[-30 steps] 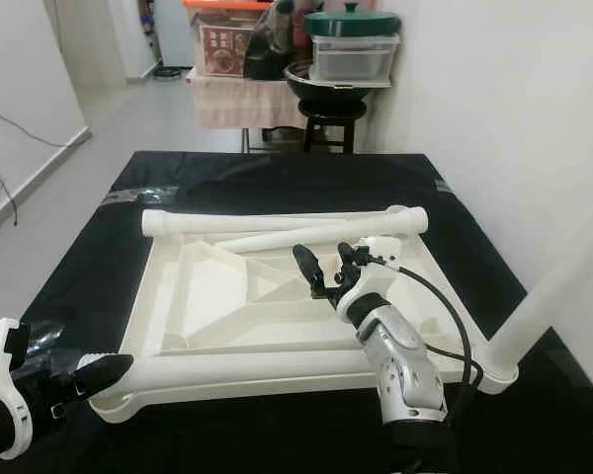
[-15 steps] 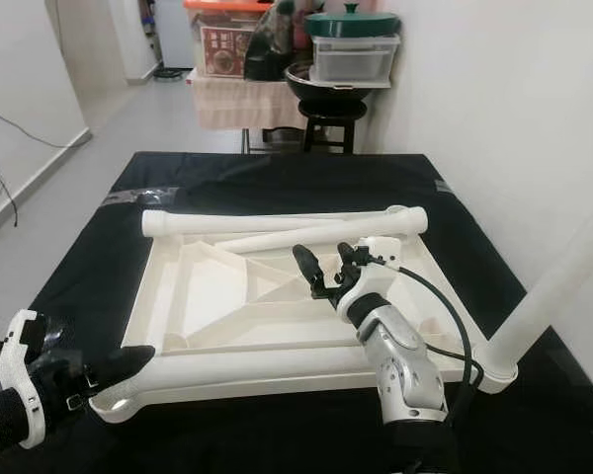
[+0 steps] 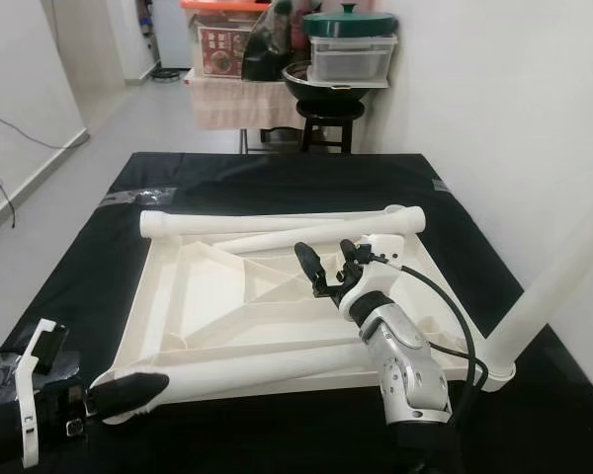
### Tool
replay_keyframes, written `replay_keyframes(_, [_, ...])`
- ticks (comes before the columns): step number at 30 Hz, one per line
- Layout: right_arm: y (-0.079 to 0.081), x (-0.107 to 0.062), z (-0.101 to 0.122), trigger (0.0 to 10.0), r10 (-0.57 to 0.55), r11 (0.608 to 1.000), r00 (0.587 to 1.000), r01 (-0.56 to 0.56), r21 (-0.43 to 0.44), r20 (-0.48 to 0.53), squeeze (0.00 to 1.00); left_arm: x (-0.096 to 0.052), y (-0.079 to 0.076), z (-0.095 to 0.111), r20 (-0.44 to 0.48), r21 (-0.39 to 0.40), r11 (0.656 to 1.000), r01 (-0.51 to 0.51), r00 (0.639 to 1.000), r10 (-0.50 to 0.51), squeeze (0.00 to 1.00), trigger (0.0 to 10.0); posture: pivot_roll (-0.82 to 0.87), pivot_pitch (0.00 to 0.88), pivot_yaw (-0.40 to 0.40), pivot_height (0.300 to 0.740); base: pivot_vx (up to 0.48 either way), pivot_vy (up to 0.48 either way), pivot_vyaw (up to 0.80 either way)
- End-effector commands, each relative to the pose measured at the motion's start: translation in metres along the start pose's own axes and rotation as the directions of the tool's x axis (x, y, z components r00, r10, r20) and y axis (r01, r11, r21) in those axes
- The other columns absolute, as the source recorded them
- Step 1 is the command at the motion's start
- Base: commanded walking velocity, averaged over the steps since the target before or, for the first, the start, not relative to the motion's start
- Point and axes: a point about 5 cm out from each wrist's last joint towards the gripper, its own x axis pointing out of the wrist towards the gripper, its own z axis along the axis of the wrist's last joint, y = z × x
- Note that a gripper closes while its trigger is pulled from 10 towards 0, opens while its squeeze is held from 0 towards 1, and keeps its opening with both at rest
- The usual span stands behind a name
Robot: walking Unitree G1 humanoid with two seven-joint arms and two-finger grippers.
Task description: Building children table
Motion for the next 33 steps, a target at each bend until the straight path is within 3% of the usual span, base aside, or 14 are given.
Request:
replay_keyframes(1, [0.000,-0.002,-0.001,10.0,-0.001,1.000,1.000,0.001,-0.005,-0.012,0.00,-0.001,-0.004,-0.005,-0.042,-0.002,0.999,0.049,0.998,-0.049,0.00,0.0,-0.07,0.000,-0.010,0.740,0.000,0.000,0.00])
replay_keyframes(9, [0.001,-0.001,-0.001,10.0,-0.001,1.000,1.000,0.001,-0.008,-0.013,0.00,0.000,0.004,-0.011,-0.068,-0.026,1.000,0.018,0.998,-0.019,0.00,0.0,-0.08,0.000,-0.004,0.740,0.000,0.000,0.00])
replay_keyframes(27, [0.002,-0.001,-0.002,10.0,-0.002,1.000,1.000,0.002,-0.009,-0.015,0.00,-0.002,0.008,-0.013,-0.070,-0.024,0.999,0.031,0.997,-0.033,0.00,0.0,-0.07,0.000,0.000,0.740,0.000,0.000,0.00])
replay_keyframes(30, [0.000,-0.001,-0.001,10.0,-0.004,1.000,1.000,0.004,0.022,-0.003,0.00,-0.009,0.009,0.006,0.026,0.057,0.998,-0.011,1.000,0.010,0.00,0.0,-0.07,0.000,-0.001,0.740,0.000,0.000,0.00])
replay_keyframes(32, [0.000,-0.001,-0.001,10.0,-0.004,1.000,1.000,0.004,0.022,-0.003,0.00,-0.009,0.009,0.006,0.026,0.057,0.998,-0.011,1.000,0.010,0.00,0.0,-0.07,0.000,-0.001,0.740,0.000,0.000,0.00])
replay_keyframes(33, [-0.001,-0.002,0.001,10.0,0.001,0.999,1.000,-0.002,0.052,0.014,0.00,-0.014,0.008,0.017,0.083,0.100,0.994,-0.031,0.996,0.023,0.00,0.0,-0.06,0.000,-0.004,0.740,0.000,0.000,0.00])
